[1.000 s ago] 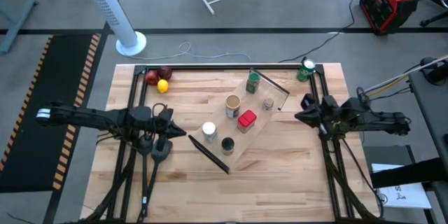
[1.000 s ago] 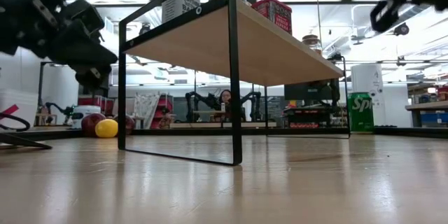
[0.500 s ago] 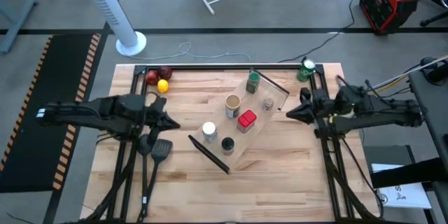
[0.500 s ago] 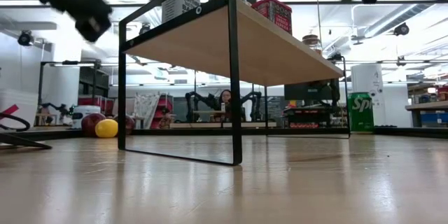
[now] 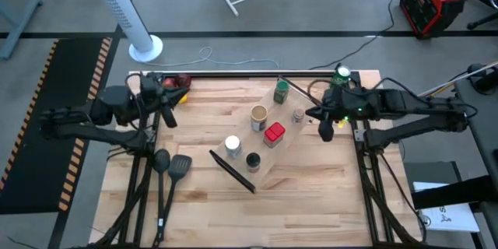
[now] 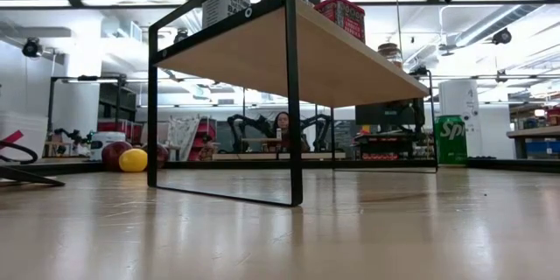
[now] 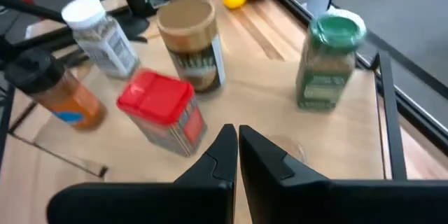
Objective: Shelf spices
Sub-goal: Remove the brown seasoning bottle from the shelf
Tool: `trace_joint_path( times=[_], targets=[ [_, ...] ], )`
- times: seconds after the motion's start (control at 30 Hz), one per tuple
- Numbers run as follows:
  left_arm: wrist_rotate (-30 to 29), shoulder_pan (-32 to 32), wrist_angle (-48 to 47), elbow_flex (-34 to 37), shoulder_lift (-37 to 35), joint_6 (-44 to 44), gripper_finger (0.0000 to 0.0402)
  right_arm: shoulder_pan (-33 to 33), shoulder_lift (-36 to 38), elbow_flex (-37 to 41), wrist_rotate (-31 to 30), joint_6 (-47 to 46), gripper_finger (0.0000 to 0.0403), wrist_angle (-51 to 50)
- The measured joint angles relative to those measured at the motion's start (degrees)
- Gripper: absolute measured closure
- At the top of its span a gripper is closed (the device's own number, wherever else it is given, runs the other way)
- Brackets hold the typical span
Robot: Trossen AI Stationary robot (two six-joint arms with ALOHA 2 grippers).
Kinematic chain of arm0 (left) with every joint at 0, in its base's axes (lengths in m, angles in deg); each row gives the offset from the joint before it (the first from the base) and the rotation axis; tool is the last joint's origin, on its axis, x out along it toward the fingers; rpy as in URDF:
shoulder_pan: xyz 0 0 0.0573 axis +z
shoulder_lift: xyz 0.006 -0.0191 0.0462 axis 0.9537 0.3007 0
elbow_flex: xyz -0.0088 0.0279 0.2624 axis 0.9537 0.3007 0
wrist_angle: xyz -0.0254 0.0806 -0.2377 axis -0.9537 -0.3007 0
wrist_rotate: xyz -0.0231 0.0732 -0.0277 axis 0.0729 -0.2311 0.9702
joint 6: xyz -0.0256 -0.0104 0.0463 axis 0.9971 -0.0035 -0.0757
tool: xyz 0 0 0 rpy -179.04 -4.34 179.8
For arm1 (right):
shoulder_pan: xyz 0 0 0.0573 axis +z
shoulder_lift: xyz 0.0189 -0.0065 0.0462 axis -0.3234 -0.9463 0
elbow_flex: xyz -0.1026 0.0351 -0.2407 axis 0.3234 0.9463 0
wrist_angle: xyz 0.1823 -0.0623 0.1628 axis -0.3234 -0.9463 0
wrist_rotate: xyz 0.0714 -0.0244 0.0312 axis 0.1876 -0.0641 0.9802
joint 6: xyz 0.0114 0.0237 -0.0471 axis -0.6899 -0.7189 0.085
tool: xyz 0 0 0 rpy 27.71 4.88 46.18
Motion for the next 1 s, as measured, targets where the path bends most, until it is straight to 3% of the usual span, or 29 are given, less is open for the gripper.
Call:
trace_joint_path(
  times=[0.13, 0.47, 0.63, 0.83, 1.0],
  targets=[
    [0.0, 0.0, 8.4, 0.0, 2.2, -3.6, 0.0401, 0.0, -4.8, -6.2, -0.5, 1.7, 0.0403, -3.4],
    [-0.8, 0.0, 14.1, -0.1, 7.6, -9.8, 0.0401, -0.1, -15.3, -20.8, -2.1, 3.6, 0.0389, -16.6],
    [-0.9, 0.0, 12.2, 0.2, 8.6, -11.0, 0.0401, -0.1, -19.7, -23.8, -2.4, 2.1, 0.0330, -24.3],
    [-1.0, 0.0, 10.0, 0.2, 8.2, -10.8, 0.0390, -0.1, -23.1, -23.9, -2.4, -0.9, 0.0233, -24.7],
    [-1.0, 0.0, 8.5, 0.2, 8.0, -10.2, 0.0362, -0.1, -25.7, -23.9, -2.4, -2.9, 0.0181, -25.2]
  ],
)
